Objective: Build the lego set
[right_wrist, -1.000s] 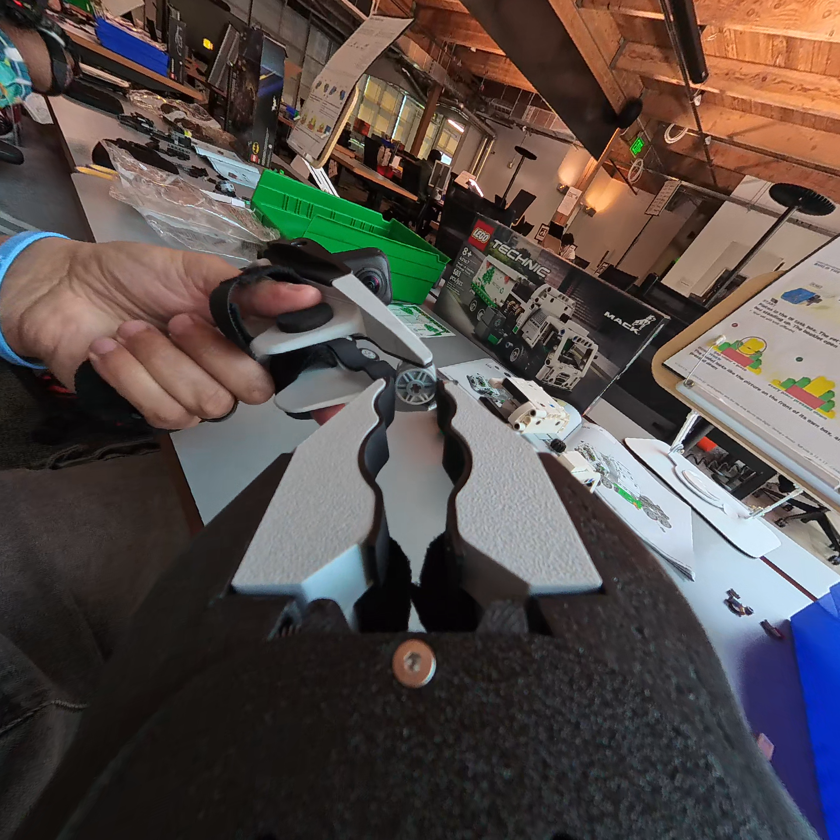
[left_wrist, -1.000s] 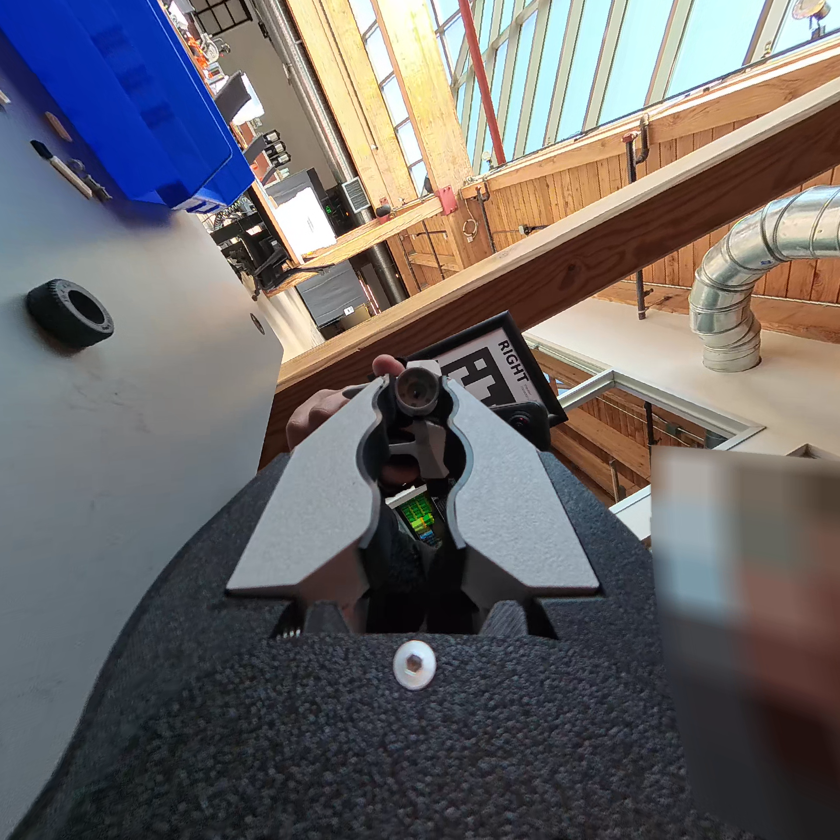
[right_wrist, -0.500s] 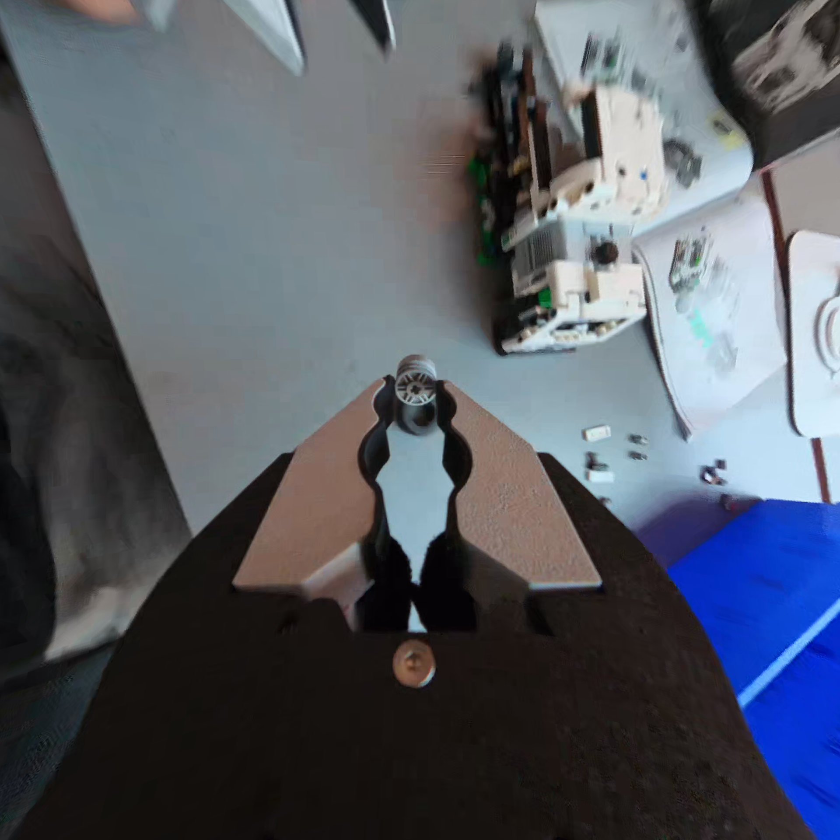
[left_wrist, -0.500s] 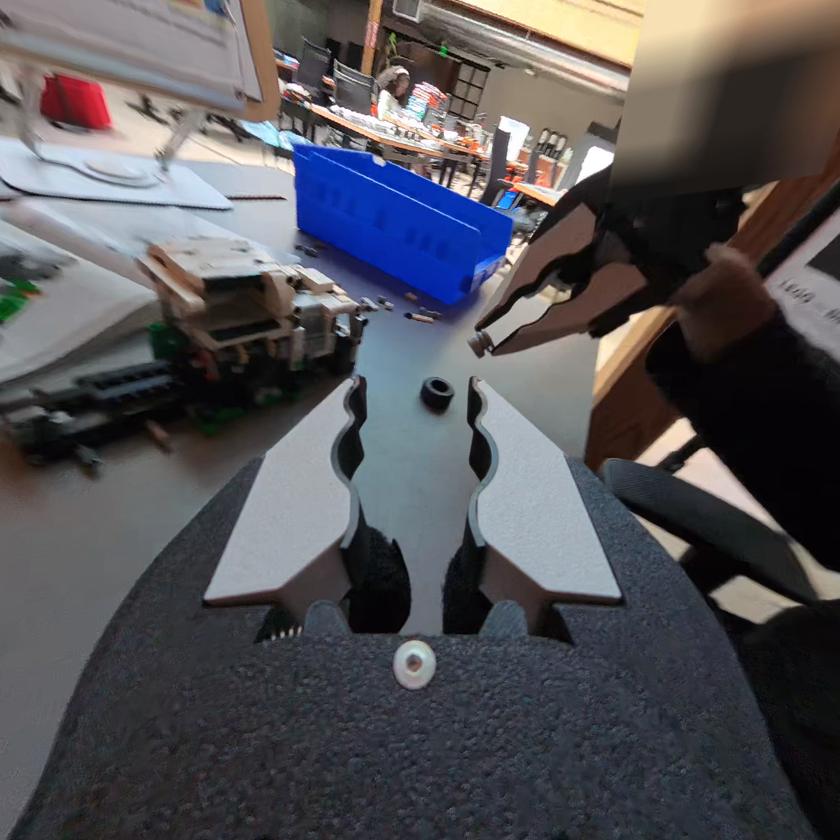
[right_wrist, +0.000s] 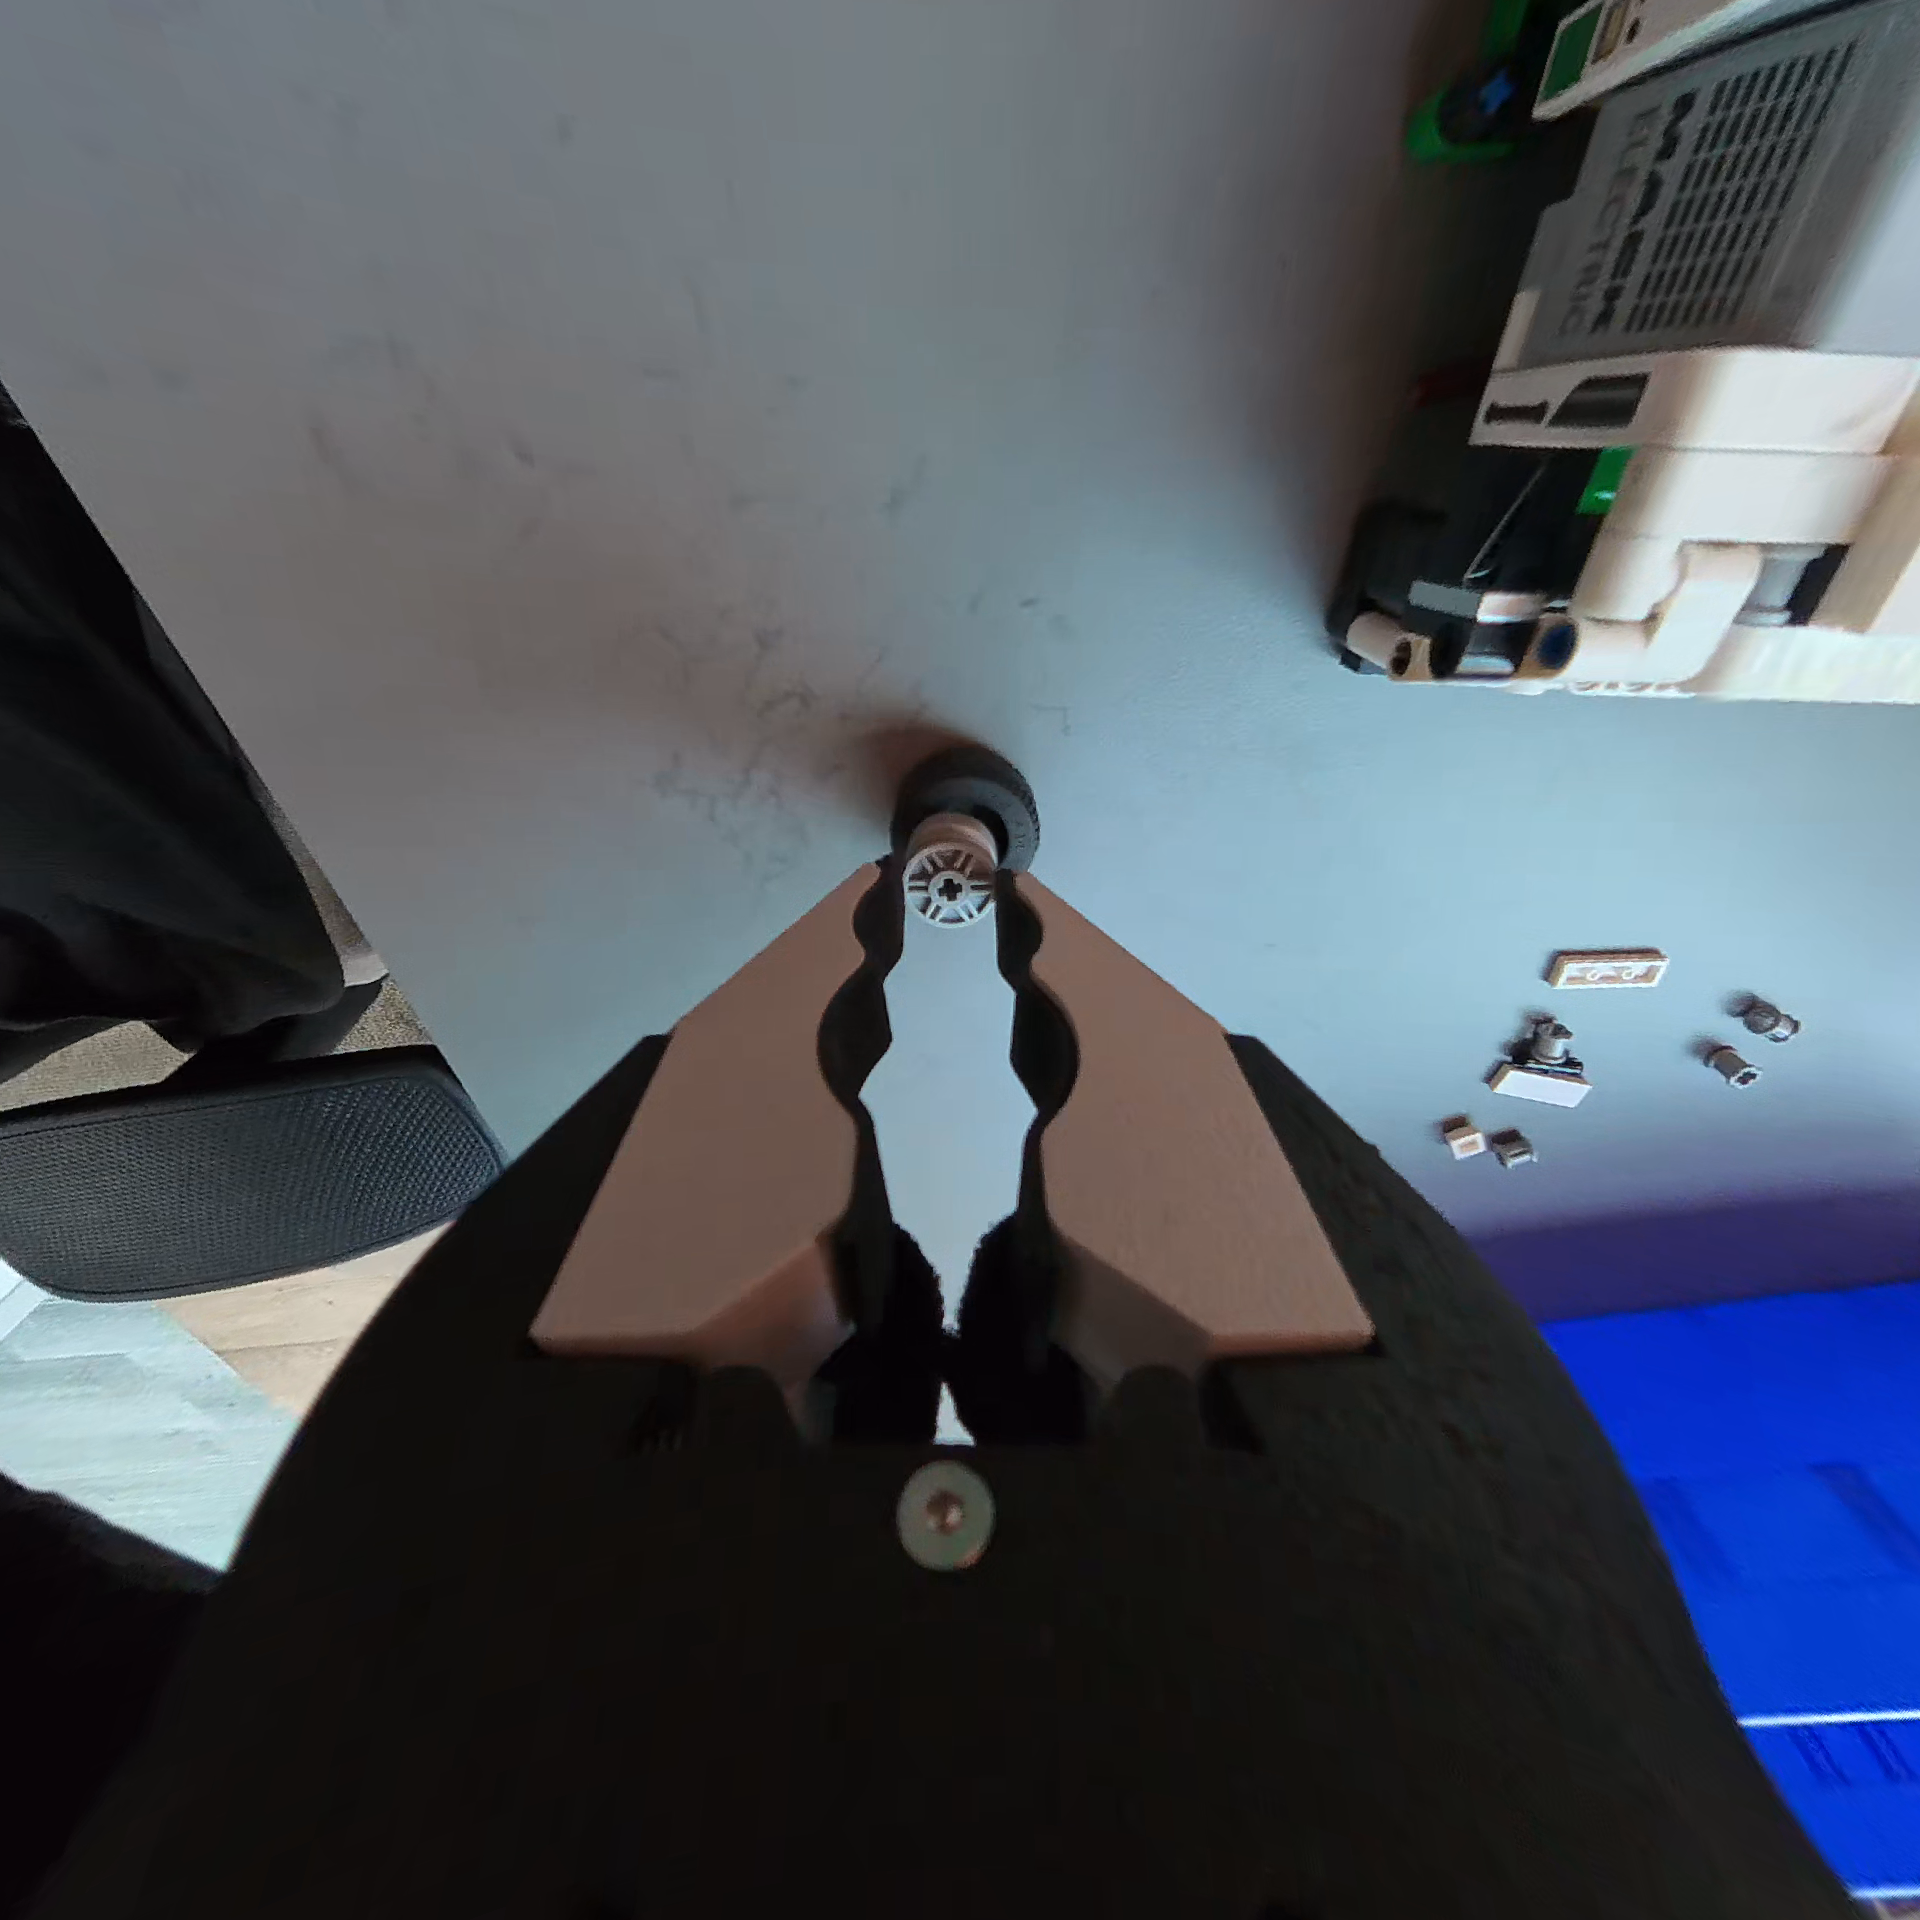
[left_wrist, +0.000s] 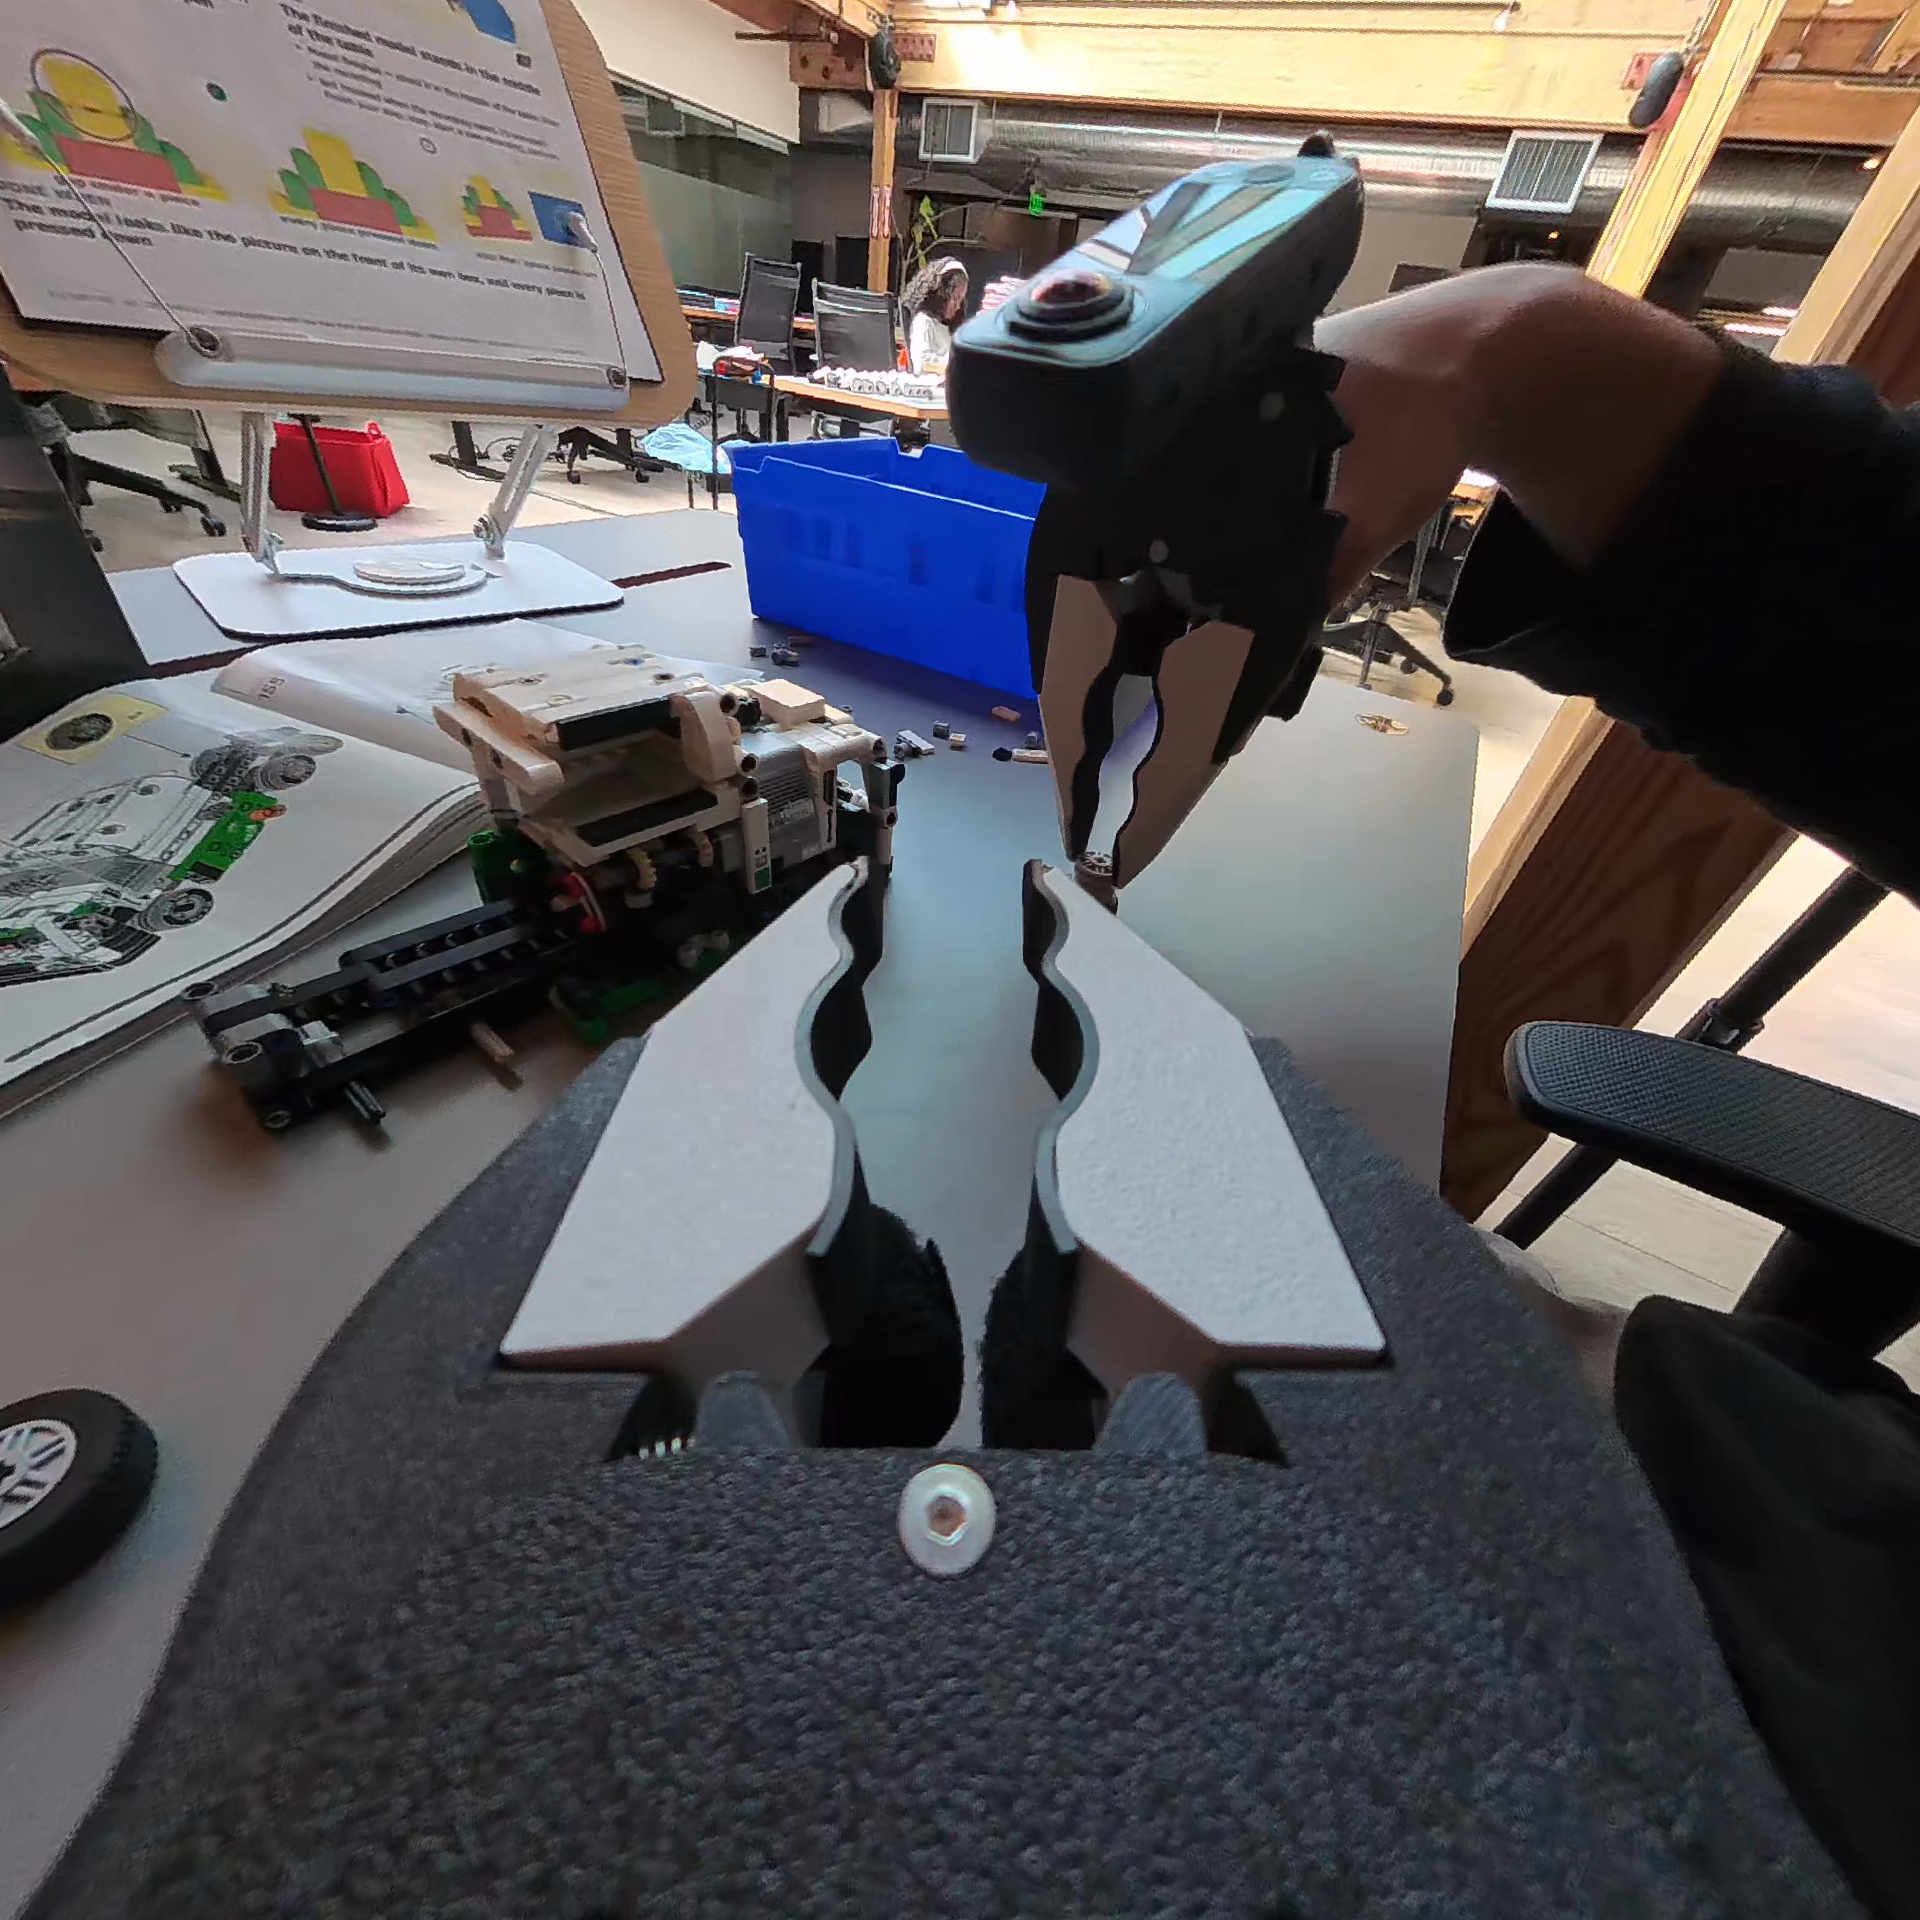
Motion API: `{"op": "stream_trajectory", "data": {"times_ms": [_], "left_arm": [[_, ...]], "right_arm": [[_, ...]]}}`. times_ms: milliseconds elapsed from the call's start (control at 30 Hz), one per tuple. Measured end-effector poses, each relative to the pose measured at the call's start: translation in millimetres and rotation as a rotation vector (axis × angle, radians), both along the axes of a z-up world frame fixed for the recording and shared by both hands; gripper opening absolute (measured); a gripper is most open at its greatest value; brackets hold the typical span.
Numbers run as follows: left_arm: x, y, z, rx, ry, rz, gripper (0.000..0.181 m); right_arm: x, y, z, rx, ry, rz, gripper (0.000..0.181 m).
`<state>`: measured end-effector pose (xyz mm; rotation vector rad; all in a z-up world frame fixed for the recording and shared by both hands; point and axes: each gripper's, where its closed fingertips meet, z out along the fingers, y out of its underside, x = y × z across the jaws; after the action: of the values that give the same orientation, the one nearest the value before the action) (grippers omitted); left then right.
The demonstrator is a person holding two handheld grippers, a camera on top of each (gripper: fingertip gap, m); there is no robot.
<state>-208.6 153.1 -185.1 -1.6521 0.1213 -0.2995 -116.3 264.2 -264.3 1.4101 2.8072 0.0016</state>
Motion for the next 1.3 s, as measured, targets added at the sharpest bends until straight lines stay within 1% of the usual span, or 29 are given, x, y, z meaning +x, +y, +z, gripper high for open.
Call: {"op": "stream_trajectory", "data": {"times_ms": [33,167,300,533,700,800,1167,1300], "left_arm": [[-0.7,-0.3,0.7,0.003,-0.009,-0.001,0.025],[-2.5,-0.9,1.9,0.009,-0.026,-0.001,0.025],[-1.4,-0.9,1.6,0.008,-0.018,-0.004,0.025],[4.0,1.2,-3.3,-0.017,0.029,-0.010,0.025],[4.4,1.3,-3.6,-0.018,0.032,-0.011,0.025],[3.1,0.8,-2.8,-0.015,0.018,-0.012,0.025],[4.0,0.8,-3.3,-0.016,0.028,-0.011,0.025],[4.6,1.3,-4.2,-0.021,0.036,-0.010,0.025]], "right_arm": [[-0.6,-0.5,-0.1,0.007,-0.005,0.002,0.016],[-4.1,2.0,-0.5,0.031,-0.024,0.010,0.016],[-3.9,1.8,-0.6,-0.002,-0.026,-0.008,0.016],[-4.8,0.2,-1.7,-0.091,0.035,-0.035,0.016],[-4.8,-0.4,-0.8,-0.051,0.082,0.038,0.016],[-7.5,-4.0,0.2,-0.064,0.096,0.043,0.016],[-2.2,-0.5,-3.3,-0.251,0.137,-0.101,0.017],[-0.2,0.3,-6.2,-0.246,0.135,-0.110,0.016]]}}
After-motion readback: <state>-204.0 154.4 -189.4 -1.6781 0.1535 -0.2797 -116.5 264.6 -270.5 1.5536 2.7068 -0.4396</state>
